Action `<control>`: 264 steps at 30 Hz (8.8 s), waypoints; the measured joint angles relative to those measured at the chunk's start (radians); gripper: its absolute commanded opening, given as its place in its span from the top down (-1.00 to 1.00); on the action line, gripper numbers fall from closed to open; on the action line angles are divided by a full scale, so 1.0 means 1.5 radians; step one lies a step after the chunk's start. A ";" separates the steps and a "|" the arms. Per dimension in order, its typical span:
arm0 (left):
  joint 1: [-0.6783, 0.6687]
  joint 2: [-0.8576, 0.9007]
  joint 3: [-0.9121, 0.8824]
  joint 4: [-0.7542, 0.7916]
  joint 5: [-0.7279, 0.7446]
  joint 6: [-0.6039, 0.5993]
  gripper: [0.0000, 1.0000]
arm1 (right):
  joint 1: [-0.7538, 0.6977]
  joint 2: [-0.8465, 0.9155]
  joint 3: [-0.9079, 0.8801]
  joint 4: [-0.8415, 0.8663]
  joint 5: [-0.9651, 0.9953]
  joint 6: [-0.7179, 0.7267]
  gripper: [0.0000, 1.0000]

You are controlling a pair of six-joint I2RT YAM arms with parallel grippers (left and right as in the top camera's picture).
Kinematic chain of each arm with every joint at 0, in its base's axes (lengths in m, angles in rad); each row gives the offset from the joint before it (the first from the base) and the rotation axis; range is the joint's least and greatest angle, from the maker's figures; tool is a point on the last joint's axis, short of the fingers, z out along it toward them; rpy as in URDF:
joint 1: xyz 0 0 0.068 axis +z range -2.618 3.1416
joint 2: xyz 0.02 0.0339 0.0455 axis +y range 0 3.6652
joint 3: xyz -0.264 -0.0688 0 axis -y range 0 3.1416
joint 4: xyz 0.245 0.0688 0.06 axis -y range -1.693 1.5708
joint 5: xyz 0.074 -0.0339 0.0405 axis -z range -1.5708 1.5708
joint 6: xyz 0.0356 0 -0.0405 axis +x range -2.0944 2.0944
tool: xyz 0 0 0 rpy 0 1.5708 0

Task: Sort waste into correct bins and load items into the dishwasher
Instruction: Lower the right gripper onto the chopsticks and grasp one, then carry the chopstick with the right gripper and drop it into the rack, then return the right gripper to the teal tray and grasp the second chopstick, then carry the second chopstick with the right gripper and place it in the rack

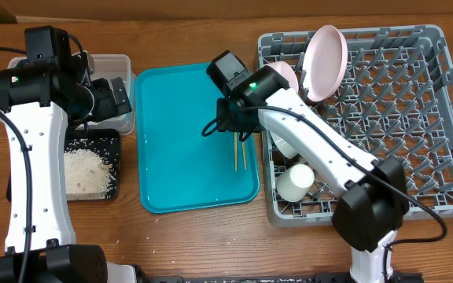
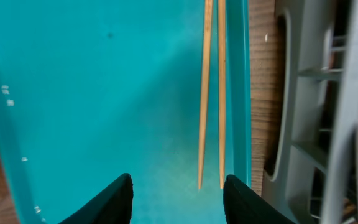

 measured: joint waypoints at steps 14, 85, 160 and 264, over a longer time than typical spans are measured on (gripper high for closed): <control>0.000 0.000 0.000 0.000 0.000 0.000 -1.00 | 0.001 0.035 0.000 -0.006 0.001 0.005 0.10; 0.000 0.000 0.000 0.000 0.000 0.000 -1.00 | -0.053 0.051 0.472 -0.336 0.041 -0.156 0.92; 0.000 0.000 0.000 0.002 0.000 0.000 -1.00 | -0.008 0.200 0.054 0.008 0.055 -0.153 -0.08; 0.000 0.000 0.001 0.002 -0.003 0.000 -1.00 | -0.218 -0.428 -0.010 -0.320 0.004 -0.181 -1.00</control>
